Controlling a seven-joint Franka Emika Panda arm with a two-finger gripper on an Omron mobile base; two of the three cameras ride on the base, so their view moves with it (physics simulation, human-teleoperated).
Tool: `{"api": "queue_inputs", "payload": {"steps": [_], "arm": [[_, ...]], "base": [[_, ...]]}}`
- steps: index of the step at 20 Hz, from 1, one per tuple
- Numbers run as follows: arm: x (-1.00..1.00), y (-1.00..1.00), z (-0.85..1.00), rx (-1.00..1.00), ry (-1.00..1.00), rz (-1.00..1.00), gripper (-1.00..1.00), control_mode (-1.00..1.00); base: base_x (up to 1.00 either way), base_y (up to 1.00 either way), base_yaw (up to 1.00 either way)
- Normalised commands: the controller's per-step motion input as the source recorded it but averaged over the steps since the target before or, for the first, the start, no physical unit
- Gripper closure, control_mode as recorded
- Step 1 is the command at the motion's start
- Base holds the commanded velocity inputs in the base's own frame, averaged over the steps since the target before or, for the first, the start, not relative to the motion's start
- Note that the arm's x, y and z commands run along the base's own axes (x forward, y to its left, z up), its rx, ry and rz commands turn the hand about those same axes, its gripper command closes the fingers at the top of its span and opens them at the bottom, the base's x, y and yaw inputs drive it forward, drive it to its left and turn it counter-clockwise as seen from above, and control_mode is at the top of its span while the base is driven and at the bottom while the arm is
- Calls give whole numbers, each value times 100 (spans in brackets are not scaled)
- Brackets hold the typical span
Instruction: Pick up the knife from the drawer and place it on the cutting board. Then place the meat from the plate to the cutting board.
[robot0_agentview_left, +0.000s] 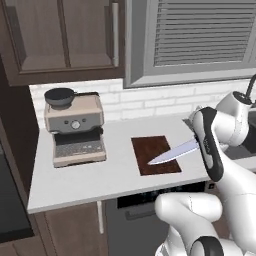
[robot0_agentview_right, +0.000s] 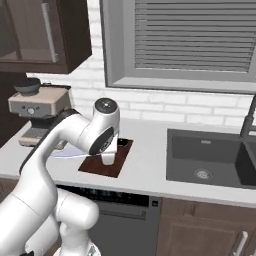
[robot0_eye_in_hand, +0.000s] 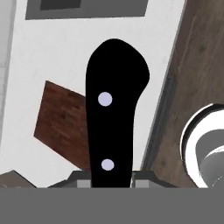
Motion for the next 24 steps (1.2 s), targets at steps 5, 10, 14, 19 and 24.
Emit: {"api": "queue_inputs", "payload": {"steps": [5,10,14,19,24], "arm": [[0,0,0,0,0,0,100,100],[0,0,0,0,0,0,100,100],[0,0,0,0,0,0,100,100],[19,-10,-21,0,4,0,100,-100],[85,-13,-60,0,7,2,100,-100]], "base": [[15,46,-2],[69,0,0],[65,0,0],[9,0,0],[0,0,0]]}}
